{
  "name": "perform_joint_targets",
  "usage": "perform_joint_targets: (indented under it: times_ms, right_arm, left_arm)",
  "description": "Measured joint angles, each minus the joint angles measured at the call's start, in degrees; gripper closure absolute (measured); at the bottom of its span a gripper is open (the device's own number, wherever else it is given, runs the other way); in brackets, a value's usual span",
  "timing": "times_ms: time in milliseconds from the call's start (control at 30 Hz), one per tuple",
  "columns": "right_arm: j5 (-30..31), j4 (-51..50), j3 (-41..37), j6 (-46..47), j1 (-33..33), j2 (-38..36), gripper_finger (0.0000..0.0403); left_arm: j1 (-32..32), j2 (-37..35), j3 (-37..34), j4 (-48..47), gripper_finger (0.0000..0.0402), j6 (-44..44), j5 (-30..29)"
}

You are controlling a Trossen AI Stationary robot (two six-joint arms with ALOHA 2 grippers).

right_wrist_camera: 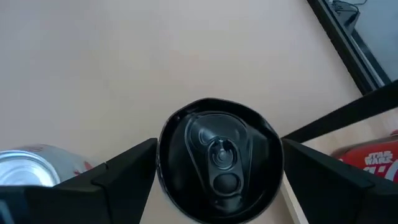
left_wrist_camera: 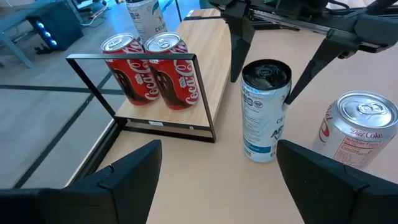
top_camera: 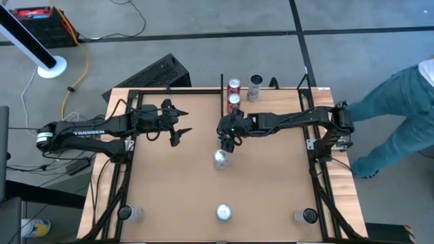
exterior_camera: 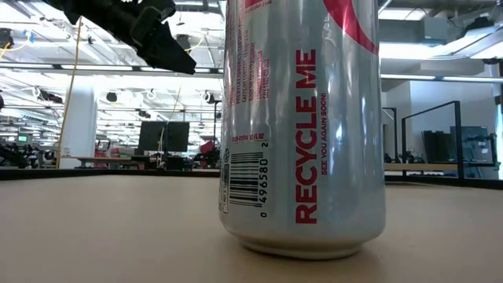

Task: Place canned beverage on shelf
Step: Put the blue soda can on the shelf

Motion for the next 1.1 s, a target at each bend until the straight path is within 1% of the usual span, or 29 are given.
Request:
perform_joint_targets:
  times_ms: [100, 267, 300, 500, 633, 700, 800, 867, 967, 1100]
  right_arm:
    - [0.0, 0.3, 0.0, -0.1, 0.0, 0.0, 0.0061]
    - [-0.2, -1.0, 0.0, 0.1, -0.1, -1.2, 0.0115]
    - [-0.5, -2.5, -0.1, 0.1, -0.4, -1.9, 0.012]
    - [-2.4, -11.8, -0.1, -1.4, -0.1, -7.2, 0.0121]
    - [-3.2, -17.4, 0.0, -4.8, -0.1, -12.7, 0.0121]
    - [-3.5, -20.6, 0.0, -6.5, -1.4, -15.9, 0.0121]
    - [-3.5, -22.9, 0.0, -10.1, -4.6, -19.2, 0.0121]
    - [-5.2, -23.5, 0.0, -12.7, -8.5, -21.2, 0.0121]
    - [-11.9, -22.9, 0.0, -17.4, -15.7, -22.5, 0.0121]
    - [-19.4, -21.7, 0.0, -23.6, -24.4, -21.6, 0.0121]
  left_arm:
    - [0.0, 0.0, 0.0, 0.1, 0.01, 0.0, 0.0]
    - [0.0, 0.0, 0.0, 0.2, 0.01, 0.0, 0.0]
    - [0.0, 0.0, 0.0, 0.4, 0.01, 0.0, 0.0]
    - [0.0, 0.0, 0.0, 1.3, 0.01, -0.5, 0.0]
    - [0.0, 0.0, 0.0, 1.8, 0.01, -0.9, -0.1]
    - [0.0, 0.0, 0.0, 1.9, 0.01, -1.0, 0.0]
    - [0.0, 0.0, 0.0, 2.1, 0.01, -1.9, 0.0]
    - [0.2, 0.0, 0.0, 2.0, 0.01, -2.9, 0.0]
    - [0.4, 0.0, 0.0, 1.9, 0.01, -5.7, 0.0]
    - [0.4, -0.2, 0.0, 1.9, 0.01, -8.3, 0.0]
